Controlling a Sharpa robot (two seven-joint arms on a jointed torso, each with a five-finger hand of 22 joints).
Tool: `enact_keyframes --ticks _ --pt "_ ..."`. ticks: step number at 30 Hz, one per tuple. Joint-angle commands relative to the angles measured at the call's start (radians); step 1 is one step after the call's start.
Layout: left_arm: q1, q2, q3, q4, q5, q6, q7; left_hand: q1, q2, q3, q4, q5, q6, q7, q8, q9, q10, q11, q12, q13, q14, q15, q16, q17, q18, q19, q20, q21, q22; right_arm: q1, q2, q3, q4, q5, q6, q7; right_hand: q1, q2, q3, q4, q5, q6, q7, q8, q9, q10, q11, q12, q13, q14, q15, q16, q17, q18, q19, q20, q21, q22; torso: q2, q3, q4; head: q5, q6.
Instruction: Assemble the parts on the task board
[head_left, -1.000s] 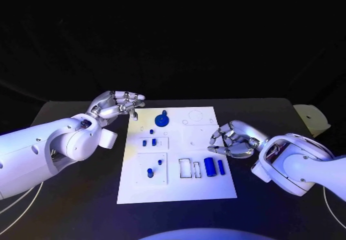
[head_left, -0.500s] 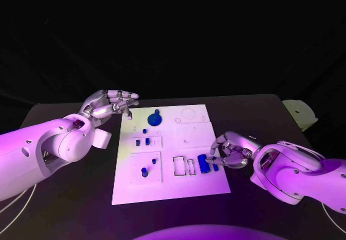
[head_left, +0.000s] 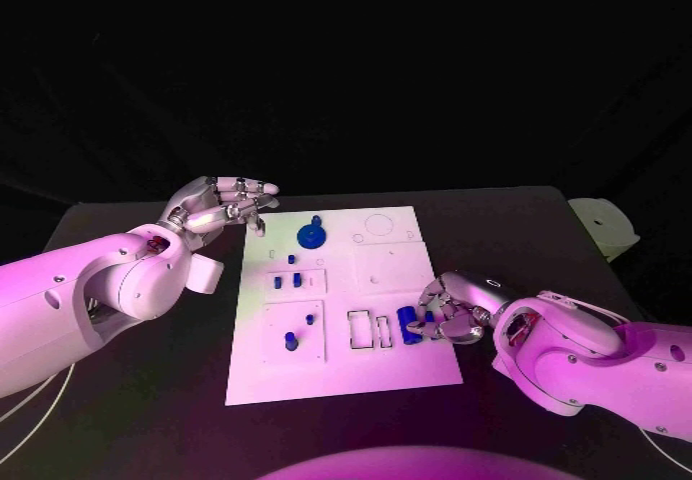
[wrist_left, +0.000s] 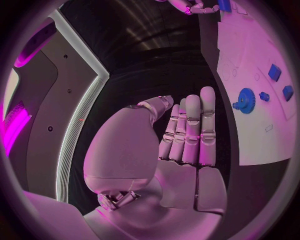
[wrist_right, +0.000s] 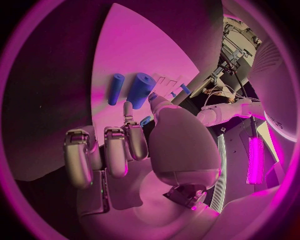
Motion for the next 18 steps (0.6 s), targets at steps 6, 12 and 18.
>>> enact_keyframes --ticks 6,12,18 --pt "0.001 0.0 0.001 0.004 0.003 0.018 0.01 -0.002 0.007 -0.007 0.003 0.001 -0.007 0.002 0.005 -0.001 -0.006 -0.001 0.003 0.001 -0.006 -0.002 0.007 -0.001 0.006 0.001 0.008 -0.005 -0.001 -0.008 0.022 0.0 -0.01 -0.057 0.031 -0.052 -0.011 -0.002 -0.008 0.0 0.006 -0.009 0.001 -0.006 0.002 0.001 0.004 0.0 0.111 0.085 -0.003 0.006 0.171 -0.007 0.105 -0.001 0.004 0.263 0.0 0.0002 0.0 0.001 -0.002" --pt "0.001 -0.001 0.001 0.005 0.003 0.018 0.009 -0.002 0.007 -0.007 0.003 0.001 -0.007 0.002 0.005 -0.001 -0.006 -0.001 0.003 0.001 -0.006 -0.002 0.007 -0.001 0.006 0.001 0.008 -0.005 -0.001 -0.013 0.041 0.0 -0.026 -0.066 0.049 -0.061 -0.015 0.0 -0.014 0.0 0.009 -0.01 0.001 -0.008 0.004 0.0 0.004 -0.001 0.111 0.084 -0.002 0.005 0.169 -0.007 0.105 -0.001 0.004 0.263 0.0 -0.0002 0.0005 0.004 -0.002" --pt "0.001 -0.003 0.001 0.006 0.003 0.018 0.009 -0.002 0.007 -0.007 0.003 0.001 -0.007 0.002 0.005 -0.001 -0.006 -0.001 0.003 0.001 -0.006 -0.002 0.007 -0.001 0.006 0.001 0.008 -0.005 -0.001 -0.023 0.058 0.0 -0.043 -0.072 0.063 -0.064 -0.017 0.003 -0.017 0.0 0.01 -0.01 0.001 -0.008 0.005 0.001 0.004 0.001 0.113 0.084 -0.002 0.005 0.17 -0.007 0.105 -0.001 0.004 0.263 -0.001 -0.0006 -0.0002 0.002 0.0"
